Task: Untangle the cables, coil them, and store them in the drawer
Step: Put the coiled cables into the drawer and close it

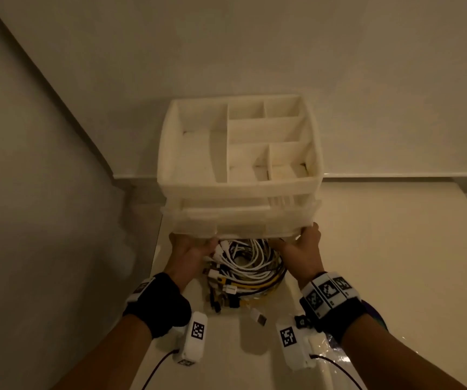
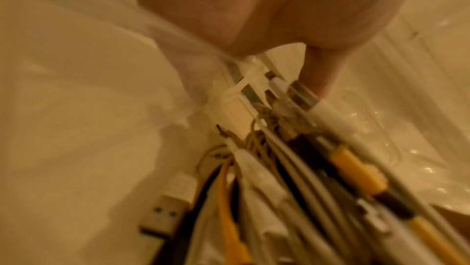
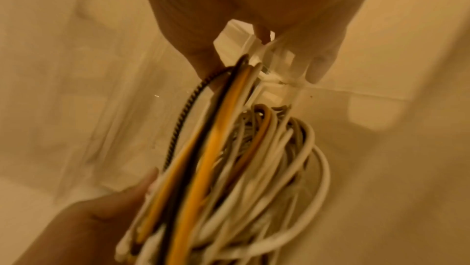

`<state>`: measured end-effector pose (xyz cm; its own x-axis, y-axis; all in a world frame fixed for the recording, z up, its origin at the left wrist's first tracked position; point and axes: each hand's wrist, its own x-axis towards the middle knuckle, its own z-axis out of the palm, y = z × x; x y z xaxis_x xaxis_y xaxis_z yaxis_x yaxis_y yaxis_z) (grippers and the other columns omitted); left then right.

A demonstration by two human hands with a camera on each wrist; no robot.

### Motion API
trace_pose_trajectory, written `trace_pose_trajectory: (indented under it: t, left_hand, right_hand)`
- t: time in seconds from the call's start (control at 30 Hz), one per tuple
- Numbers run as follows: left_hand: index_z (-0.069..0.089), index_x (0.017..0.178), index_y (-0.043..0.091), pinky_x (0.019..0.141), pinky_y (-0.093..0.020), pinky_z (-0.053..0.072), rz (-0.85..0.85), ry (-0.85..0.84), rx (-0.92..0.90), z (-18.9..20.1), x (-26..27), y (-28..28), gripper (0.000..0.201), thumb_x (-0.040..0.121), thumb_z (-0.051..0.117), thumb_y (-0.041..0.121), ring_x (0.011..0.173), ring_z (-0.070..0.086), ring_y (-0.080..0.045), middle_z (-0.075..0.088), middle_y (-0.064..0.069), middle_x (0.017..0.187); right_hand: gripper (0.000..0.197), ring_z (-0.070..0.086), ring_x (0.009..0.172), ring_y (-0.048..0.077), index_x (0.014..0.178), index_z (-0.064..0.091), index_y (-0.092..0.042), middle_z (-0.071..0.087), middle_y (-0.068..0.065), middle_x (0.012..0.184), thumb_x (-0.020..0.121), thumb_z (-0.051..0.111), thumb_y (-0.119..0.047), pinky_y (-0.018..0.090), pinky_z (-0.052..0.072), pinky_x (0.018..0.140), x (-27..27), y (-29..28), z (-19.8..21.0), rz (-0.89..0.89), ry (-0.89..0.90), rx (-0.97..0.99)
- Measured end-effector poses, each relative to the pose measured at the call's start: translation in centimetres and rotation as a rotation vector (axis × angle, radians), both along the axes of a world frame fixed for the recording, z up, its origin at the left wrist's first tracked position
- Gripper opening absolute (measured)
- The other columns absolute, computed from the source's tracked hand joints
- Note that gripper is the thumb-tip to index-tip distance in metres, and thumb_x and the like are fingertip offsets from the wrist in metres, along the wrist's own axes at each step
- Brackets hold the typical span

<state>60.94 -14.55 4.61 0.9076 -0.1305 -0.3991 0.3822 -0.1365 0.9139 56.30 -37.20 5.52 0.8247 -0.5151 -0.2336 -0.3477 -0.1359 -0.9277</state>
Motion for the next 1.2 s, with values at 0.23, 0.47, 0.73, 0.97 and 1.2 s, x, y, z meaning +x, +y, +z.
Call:
trace_pose_trajectory:
  t: [0.23,0.47,0.73,0.97,1.2]
  left_hand:
    - [0.036,0.133,0.045,0.111,-0.049,0.033,-0.003,-0.124,0.095,0.0,-1.1,-0.3,0.073,0.071,0.07,0.062,0.13,0.042,-0.022,0.033,0.006,0.137]
    - [0.042,0.122,0.058,0.105,-0.053,0.039,0.141,-0.182,0.071,0.3,-1.4,-0.9,0.079,0.053,0.08,0.057,0.126,0.046,-0.024,0.046,0.002,0.136]
    - [0.055,0.118,0.038,0.08,-0.032,0.055,0.019,-0.154,-0.07,1.2,-1.3,1.6,0.06,0.061,0.072,0.034,0.101,0.064,-0.009,0.063,0.009,0.118]
    - [0.0,0.141,0.05,0.07,-0.027,0.054,-0.609,-0.226,0.445,-0.1,-3.9,8.5,0.106,0.067,0.053,-0.006,0.14,0.03,-0.007,0.01,0.021,0.155]
    - [-0.036,0.14,0.037,0.117,-0.033,0.021,-0.821,-0.201,0.762,1.3,-2.1,7.2,0.149,0.055,0.087,0.045,0.145,0.006,-0.013,-0.003,0.006,0.159]
  right_hand:
    - [0.072,0.028,0.104,0.013,0.124,0.042,-0.01,0.034,0.0,0.111,0.062,0.059,-0.041,0.03,0.03,0.091,-1.6,0.8,0.8,0.064,-0.04,-0.105]
    - [0.056,0.029,0.099,0.017,0.116,0.049,-0.003,0.039,0.006,0.109,0.064,0.047,-0.024,0.032,0.032,0.09,-1.1,0.8,0.8,-0.017,-0.035,-0.157]
    - [0.062,0.05,0.117,0.023,0.121,0.043,-0.031,0.045,-0.001,0.129,0.066,0.071,-0.028,0.046,0.05,0.093,-2.8,-3.1,0.0,0.224,0.072,0.106]
    - [0.123,0.019,0.14,0.003,0.146,-0.014,-0.047,0.013,-0.021,0.151,0.069,0.075,-0.011,0.025,0.03,0.111,-8.0,-7.9,2.1,0.961,0.344,-0.226]
    - [0.149,0.027,0.141,0.009,0.142,-0.026,-0.049,0.01,-0.017,0.159,0.049,0.089,-0.041,0.035,0.03,0.115,-5.2,-7.1,2.3,0.948,0.397,-0.34]
